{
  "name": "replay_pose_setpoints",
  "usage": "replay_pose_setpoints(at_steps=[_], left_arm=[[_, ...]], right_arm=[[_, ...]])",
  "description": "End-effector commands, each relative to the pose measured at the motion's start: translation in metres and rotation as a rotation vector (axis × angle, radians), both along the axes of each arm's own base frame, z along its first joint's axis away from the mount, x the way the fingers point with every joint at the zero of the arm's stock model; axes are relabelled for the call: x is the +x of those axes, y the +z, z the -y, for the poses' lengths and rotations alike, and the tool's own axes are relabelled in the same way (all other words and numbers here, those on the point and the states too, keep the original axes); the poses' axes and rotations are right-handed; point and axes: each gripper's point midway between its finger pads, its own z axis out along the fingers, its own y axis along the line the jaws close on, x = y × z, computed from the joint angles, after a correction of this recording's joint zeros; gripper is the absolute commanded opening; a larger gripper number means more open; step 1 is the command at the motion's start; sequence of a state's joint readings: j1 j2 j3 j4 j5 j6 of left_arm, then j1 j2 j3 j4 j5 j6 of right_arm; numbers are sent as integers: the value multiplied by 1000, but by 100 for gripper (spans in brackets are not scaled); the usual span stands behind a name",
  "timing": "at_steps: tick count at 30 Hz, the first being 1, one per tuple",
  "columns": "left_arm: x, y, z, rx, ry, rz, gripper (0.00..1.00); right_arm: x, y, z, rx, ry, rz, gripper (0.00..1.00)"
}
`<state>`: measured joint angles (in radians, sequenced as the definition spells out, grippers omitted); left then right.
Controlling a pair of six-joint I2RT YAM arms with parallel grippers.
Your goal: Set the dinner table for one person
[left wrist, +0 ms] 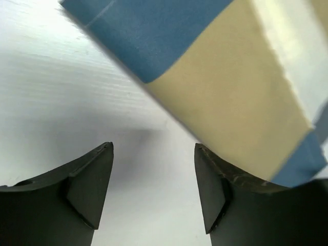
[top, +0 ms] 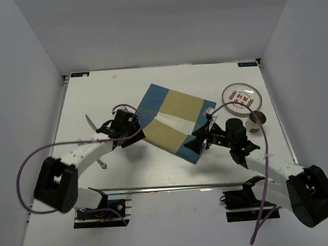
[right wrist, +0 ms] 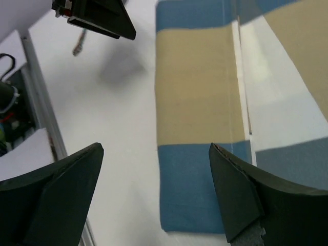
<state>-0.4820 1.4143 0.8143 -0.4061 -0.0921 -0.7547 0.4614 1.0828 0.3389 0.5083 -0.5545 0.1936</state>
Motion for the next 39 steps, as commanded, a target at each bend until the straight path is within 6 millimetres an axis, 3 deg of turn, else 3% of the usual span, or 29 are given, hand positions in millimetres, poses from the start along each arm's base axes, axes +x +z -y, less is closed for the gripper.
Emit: replay_pose_setpoints(at_steps=[1, 3, 5, 7, 9, 10, 11, 17, 20, 26, 27, 28, 30, 31, 33, 39], left_arm=[[4, 50, -14, -30, 77, 167, 75], [-7, 62, -25, -20, 94, 191, 79], [-11, 70, -30, -12, 99, 210, 89], [-16, 69, -35, 15, 99, 190, 96], [-17, 70, -34, 26, 86, 165, 98], [-17, 71, -33, 30, 76, 156, 98], [-19, 70, -33, 40, 62, 139, 98], [-22, 76, -29, 48, -13, 107, 98], [-24, 78, -28, 50, -38, 112, 98], [-27, 72, -25, 48, -62, 85, 98], [-28, 71, -24, 44, -66, 82, 98], [-27, 70, -23, 45, -70, 78, 98], [-28, 70, -22, 41, -76, 75, 98], [-27, 71, -22, 40, -76, 78, 98], [-26, 72, -20, 37, -81, 80, 98], [-24, 73, -20, 39, -75, 77, 98]], right_arm=[[-10, 42, -8, 105, 60, 112, 89], [-8, 44, -2, 107, 13, 124, 89], [16, 34, 13, 78, -171, 56, 89], [47, 9, 31, 2, -378, -72, 89], [58, -9, 34, -62, -423, -147, 89], [61, -28, 33, -110, -421, -199, 89], [68, -29, 33, -126, -428, -219, 89], [66, -50, 27, -112, -371, -273, 84], [64, -62, 21, -139, -311, -315, 76], [59, -87, 17, -188, -268, -390, 73], [57, -88, 15, -190, -240, -399, 69], [55, -87, 12, -184, -219, -401, 55], [50, -81, 5, -163, -165, -397, 42], [50, -78, 3, -153, -153, -394, 17], [48, -70, -1, -134, -124, -383, 3], [46, -34, -14, -58, -51, -318, 0]])
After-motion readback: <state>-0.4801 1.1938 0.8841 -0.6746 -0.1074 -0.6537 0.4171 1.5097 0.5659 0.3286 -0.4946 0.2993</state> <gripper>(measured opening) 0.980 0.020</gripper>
